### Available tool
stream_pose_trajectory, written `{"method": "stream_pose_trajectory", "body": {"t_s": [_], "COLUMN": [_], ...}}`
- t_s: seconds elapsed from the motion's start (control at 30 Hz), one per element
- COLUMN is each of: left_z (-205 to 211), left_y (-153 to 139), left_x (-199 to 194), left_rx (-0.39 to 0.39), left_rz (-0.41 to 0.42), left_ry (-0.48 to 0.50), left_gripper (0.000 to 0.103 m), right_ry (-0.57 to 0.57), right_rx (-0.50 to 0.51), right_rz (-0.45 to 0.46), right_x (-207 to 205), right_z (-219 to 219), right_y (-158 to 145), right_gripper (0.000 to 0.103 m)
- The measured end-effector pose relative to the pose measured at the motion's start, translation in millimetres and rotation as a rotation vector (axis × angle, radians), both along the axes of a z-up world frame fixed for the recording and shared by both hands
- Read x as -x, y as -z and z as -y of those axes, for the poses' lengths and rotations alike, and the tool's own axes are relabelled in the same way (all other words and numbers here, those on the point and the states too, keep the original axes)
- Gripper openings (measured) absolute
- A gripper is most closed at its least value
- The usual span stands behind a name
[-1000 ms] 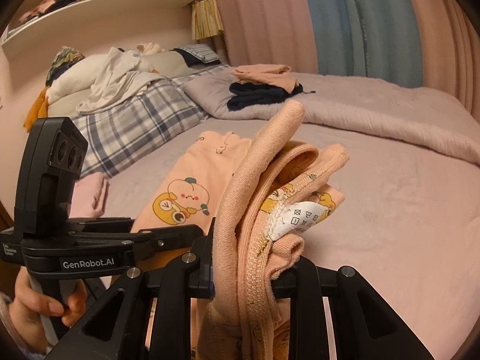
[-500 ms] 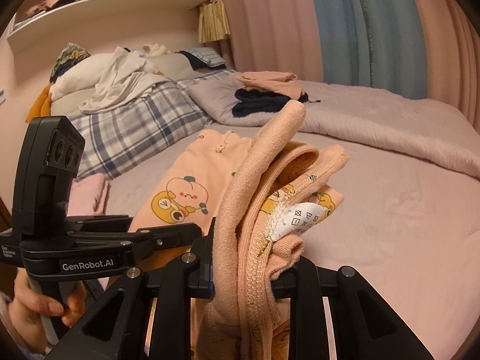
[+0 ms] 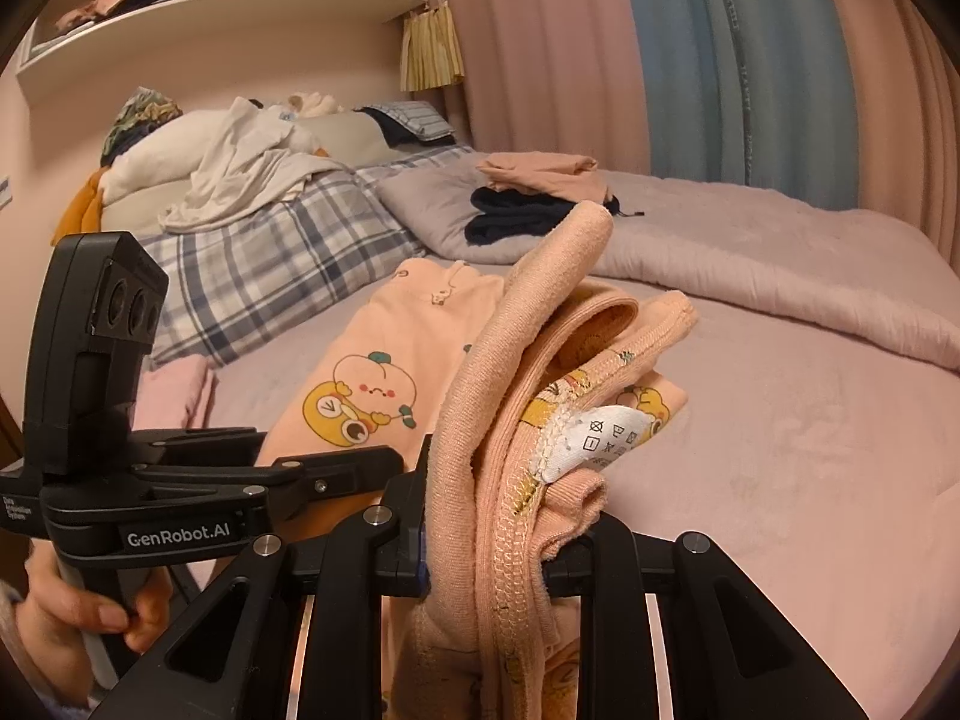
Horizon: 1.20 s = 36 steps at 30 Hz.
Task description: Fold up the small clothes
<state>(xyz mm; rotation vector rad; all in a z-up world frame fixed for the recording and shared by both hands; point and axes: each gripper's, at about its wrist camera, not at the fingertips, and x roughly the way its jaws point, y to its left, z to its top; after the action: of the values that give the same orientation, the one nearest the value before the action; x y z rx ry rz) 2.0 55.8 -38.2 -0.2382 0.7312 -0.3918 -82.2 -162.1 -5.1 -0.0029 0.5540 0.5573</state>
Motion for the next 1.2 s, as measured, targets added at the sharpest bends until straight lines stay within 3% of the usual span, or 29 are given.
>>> {"method": "stream_pose_trajectory", "body": {"t_s": [1.2], "left_z": [2], "left_y": [-8], "left_x": [4], "left_rx": [-0.041], "left_rz": [-0.001], "left_ry": [-0.041], "left_gripper": [0.028], "right_ry": [-0.034], "right_rx": [0.004], "right_rz": [0.004], "right_x": [-19], "right_z": [-9], "right_y": [0], "right_gripper": [0.026]}}
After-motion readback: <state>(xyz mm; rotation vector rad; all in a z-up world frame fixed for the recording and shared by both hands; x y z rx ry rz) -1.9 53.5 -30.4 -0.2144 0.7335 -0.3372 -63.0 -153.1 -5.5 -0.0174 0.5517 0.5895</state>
